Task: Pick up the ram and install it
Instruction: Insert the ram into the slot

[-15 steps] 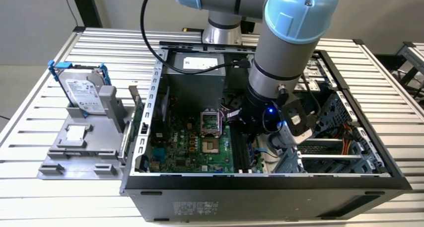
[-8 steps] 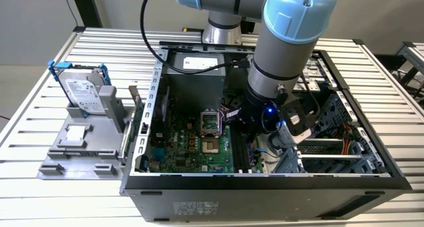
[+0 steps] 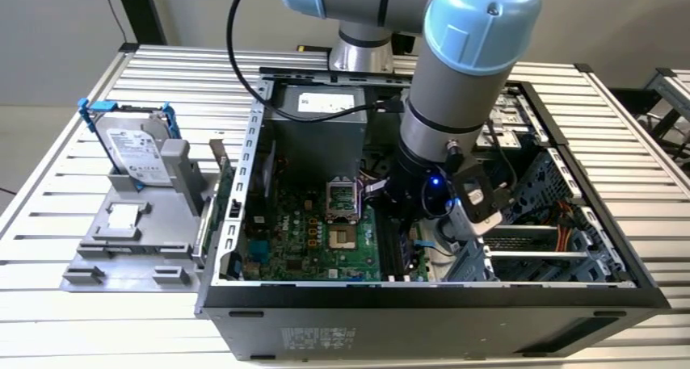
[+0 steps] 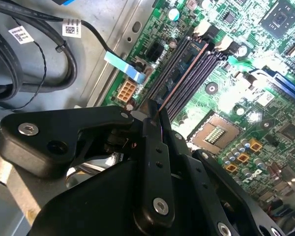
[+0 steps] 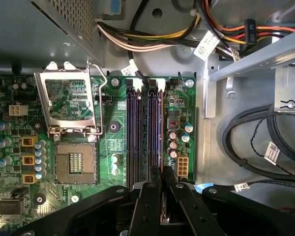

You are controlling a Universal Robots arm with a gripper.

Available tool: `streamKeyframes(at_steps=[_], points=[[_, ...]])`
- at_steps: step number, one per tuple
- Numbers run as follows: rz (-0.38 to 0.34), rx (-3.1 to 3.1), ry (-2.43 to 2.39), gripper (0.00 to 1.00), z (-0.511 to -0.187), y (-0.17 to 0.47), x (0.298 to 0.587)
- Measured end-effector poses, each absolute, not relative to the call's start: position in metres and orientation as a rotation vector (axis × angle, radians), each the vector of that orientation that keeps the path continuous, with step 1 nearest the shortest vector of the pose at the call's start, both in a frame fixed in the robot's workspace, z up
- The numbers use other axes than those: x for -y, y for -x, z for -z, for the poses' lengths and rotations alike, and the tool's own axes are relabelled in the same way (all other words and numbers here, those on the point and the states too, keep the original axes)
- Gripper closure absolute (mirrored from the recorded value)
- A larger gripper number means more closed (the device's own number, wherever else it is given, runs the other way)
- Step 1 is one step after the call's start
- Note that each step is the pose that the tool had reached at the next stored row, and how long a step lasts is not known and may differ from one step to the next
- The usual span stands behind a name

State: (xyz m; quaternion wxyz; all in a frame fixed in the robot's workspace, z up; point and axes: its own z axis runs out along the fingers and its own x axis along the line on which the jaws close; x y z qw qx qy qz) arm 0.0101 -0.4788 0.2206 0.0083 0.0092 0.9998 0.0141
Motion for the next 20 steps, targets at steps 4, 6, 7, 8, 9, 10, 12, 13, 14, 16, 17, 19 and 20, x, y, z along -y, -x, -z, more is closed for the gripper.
streamKeyframes(at_steps=[4,6,7,8,9,10,12,13,14,16,17,19,20], points=[[-0.044,-3.125,-0.029,1.0,-0.2189,-0.01,0.4789],[-0.044,-3.125,-0.029,1.0,-0.2189,-0.01,0.4788],[-0.044,-3.125,-0.029,1.0,-0.2189,-0.01,0.4788],[-0.044,-3.125,-0.029,1.0,-0.2189,-0.01,0.4788],[-0.044,-3.125,-0.029,1.0,-0.2189,-0.01,0.4788],[-0.044,-3.125,-0.029,1.0,-0.2189,-0.01,0.4788],[-0.045,-3.125,-0.028,1.0,-0.2188,-0.0101,0.479],[-0.044,-3.125,-0.028,1.0,-0.2188,-0.01,0.479],[-0.044,-3.125,-0.028,1.0,-0.2187,-0.01,0.479],[-0.044,-3.125,-0.028,1.0,-0.2178,-0.01,0.4791],[-0.044,-3.126,-0.028,1.0,-0.2172,-0.0101,0.4791],[-0.044,-3.126,-0.028,1.0,-0.2163,-0.0101,0.4791],[-0.044,-3.127,-0.028,1.0,-0.2162,-0.0101,0.4791]])
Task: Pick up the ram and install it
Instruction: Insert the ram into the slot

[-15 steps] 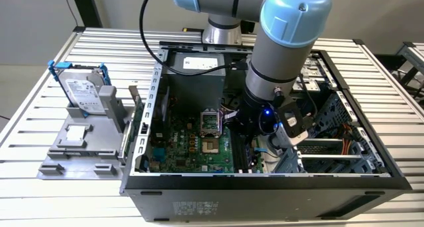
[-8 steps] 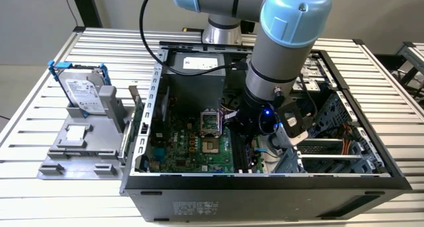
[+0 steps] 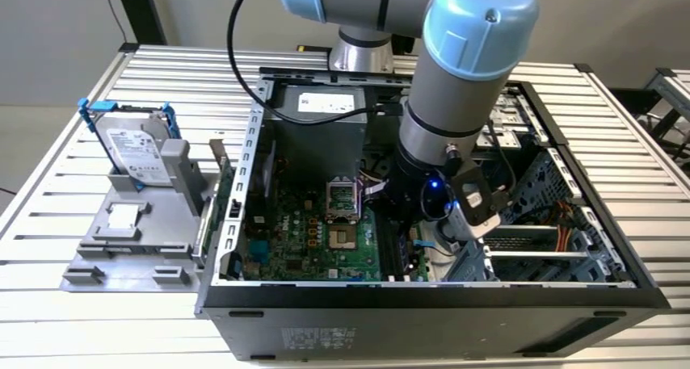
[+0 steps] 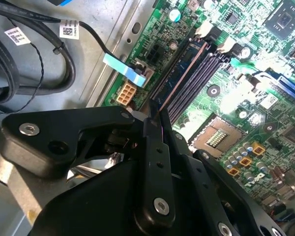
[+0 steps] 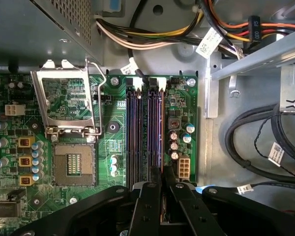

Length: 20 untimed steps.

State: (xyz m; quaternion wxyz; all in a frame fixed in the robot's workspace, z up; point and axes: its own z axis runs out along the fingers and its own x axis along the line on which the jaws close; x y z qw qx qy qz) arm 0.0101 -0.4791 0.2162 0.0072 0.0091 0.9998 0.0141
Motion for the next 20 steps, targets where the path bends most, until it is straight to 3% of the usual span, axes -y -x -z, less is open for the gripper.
streamKeyframes(at_steps=[20], points=[[-0.044,-3.134,-0.056,1.0,-0.2162,-0.0105,0.4792]])
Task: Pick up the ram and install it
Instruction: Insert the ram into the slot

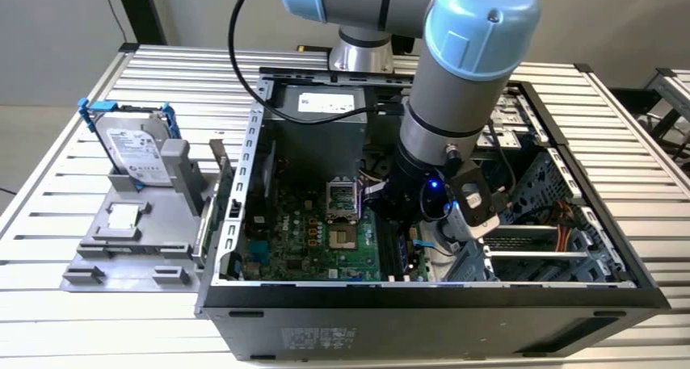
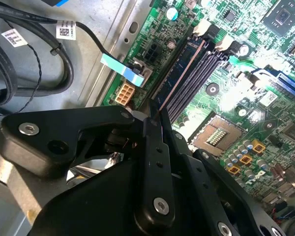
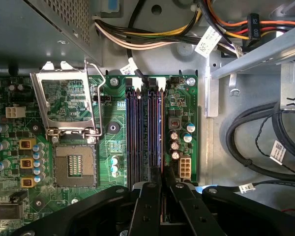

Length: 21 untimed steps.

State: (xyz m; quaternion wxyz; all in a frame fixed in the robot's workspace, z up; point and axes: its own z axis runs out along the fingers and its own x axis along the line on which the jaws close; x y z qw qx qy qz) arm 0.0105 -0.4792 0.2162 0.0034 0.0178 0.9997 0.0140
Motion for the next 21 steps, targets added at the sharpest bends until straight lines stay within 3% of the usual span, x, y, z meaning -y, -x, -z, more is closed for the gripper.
streamKeyframes(at_steps=[21], points=[[-0.043,-3.139,-0.07,1.0,-0.2179,-0.012,0.4792]])
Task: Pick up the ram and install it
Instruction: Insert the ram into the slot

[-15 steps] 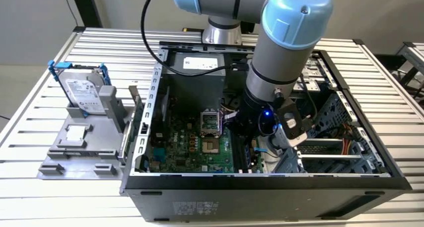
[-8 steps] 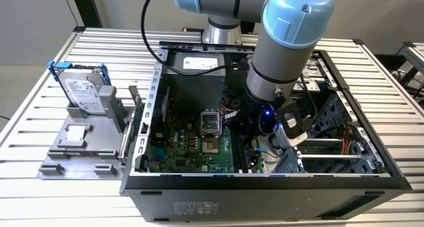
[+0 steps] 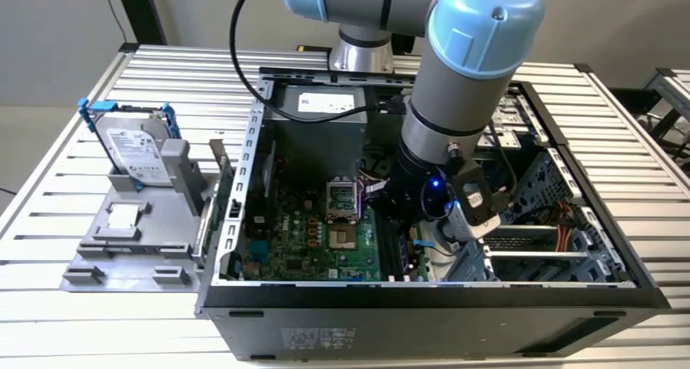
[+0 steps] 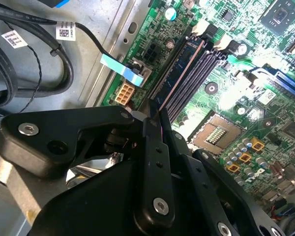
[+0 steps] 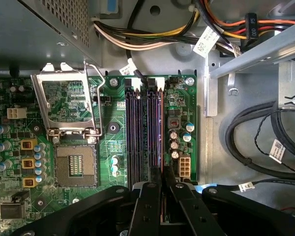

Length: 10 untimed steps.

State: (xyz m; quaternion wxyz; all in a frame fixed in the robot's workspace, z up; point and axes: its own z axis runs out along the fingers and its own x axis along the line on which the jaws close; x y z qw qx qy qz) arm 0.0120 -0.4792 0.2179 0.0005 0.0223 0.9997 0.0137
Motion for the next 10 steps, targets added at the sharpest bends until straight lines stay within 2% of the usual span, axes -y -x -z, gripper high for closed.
streamKeyframes(at_steps=[10], points=[[-0.043,-3.139,-0.089,1.0,-0.2169,-0.0124,0.4791]])
